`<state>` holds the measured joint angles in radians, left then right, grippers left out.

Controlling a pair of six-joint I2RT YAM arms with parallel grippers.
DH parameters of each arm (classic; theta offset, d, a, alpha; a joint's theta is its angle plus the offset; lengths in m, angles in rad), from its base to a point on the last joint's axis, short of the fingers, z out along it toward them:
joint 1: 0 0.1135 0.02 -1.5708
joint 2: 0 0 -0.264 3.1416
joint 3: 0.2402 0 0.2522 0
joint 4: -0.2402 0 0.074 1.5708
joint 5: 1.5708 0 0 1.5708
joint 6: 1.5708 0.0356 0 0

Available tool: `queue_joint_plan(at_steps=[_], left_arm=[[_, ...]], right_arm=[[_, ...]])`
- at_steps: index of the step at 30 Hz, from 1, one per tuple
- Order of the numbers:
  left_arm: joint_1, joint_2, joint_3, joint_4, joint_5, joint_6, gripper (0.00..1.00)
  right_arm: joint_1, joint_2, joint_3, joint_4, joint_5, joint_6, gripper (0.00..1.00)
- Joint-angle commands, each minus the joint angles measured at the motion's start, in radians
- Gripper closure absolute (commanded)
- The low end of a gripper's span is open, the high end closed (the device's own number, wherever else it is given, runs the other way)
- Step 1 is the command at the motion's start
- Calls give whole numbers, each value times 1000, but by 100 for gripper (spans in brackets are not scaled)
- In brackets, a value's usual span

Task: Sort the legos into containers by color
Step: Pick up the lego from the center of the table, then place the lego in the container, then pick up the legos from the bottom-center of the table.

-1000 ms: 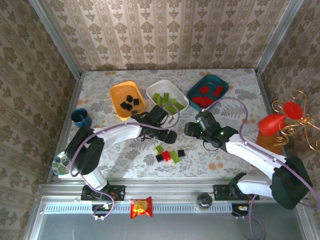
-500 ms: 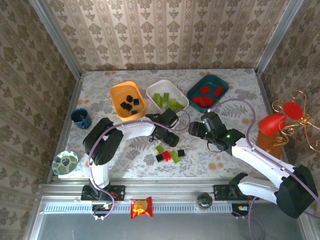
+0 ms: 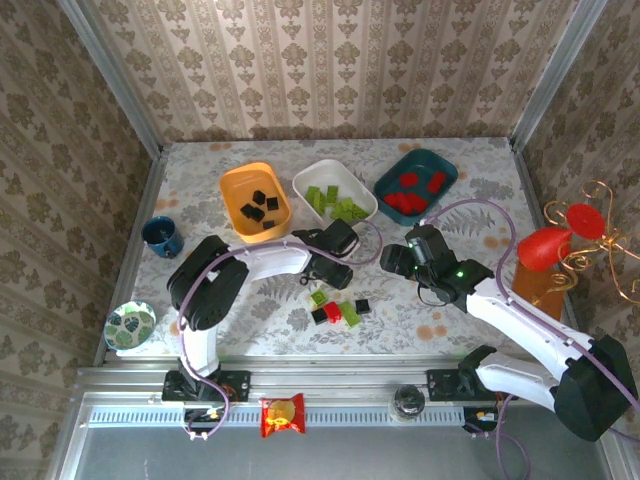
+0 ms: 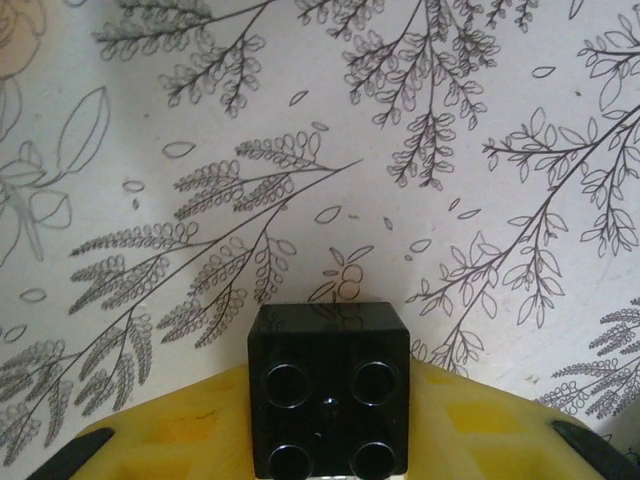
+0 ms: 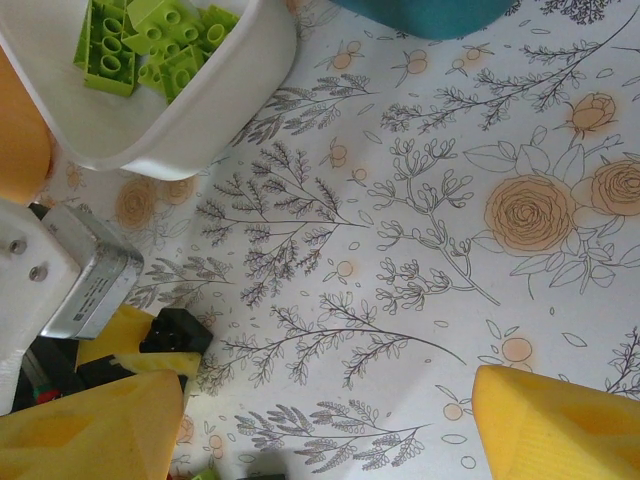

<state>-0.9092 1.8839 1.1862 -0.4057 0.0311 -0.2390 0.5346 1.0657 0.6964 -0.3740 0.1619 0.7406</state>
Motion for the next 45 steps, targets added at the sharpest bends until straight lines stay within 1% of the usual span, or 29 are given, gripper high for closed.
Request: queue_joint_plan(at_steps=[1, 3, 6, 8, 11, 14, 17, 21, 23, 28, 31, 35, 37, 42, 45], left_arm=[[17, -104, -48, -6, -51, -39, 66], [50, -177, -78, -10, -85, -54, 66], [138, -296, -122, -15, -142, -72, 66], [218, -364, -141, -12, -180, -83, 65], [329, -417, -149, 20, -209, -100, 65], [420, -406, -112, 47, -231, -108, 65], [500, -350, -53, 66, -240, -106, 65], [566, -259, 17, 88, -218, -115, 64], [583, -211, 54, 93, -219, -116, 61], [623, -118, 135, 85, -184, -135, 48], [631, -112, 169, 76, -149, -146, 39], [615, -193, 163, 95, -100, -162, 25], [602, -247, 145, 100, -70, -175, 20], [547, -422, 30, 141, -7, -208, 10], [500, -519, -53, 141, 9, -214, 3]], right_arm=[[-5, -23, -12, -10, 24, 13, 22], [-5, -21, -12, -4, 19, 13, 22], [-5, -15, -15, 6, 11, 14, 22], [-5, -7, -15, 16, 2, 16, 22], [-5, -1, -18, 28, -4, 18, 22], [-5, 4, -18, 32, -7, 20, 22], [-5, 2, -20, 29, -10, 23, 22], [-5, -10, -24, 25, -15, 26, 22], [-5, -11, -26, 24, -20, 28, 22], [-4, 2, -29, 27, -56, 31, 21], [-1, 16, -32, 34, -88, 30, 21], [11, 42, -35, 47, -109, 29, 20], [19, 61, -35, 57, -125, 26, 21], [69, 157, -9, 75, -167, -8, 21], [113, 235, 21, 69, -178, -36, 22]])
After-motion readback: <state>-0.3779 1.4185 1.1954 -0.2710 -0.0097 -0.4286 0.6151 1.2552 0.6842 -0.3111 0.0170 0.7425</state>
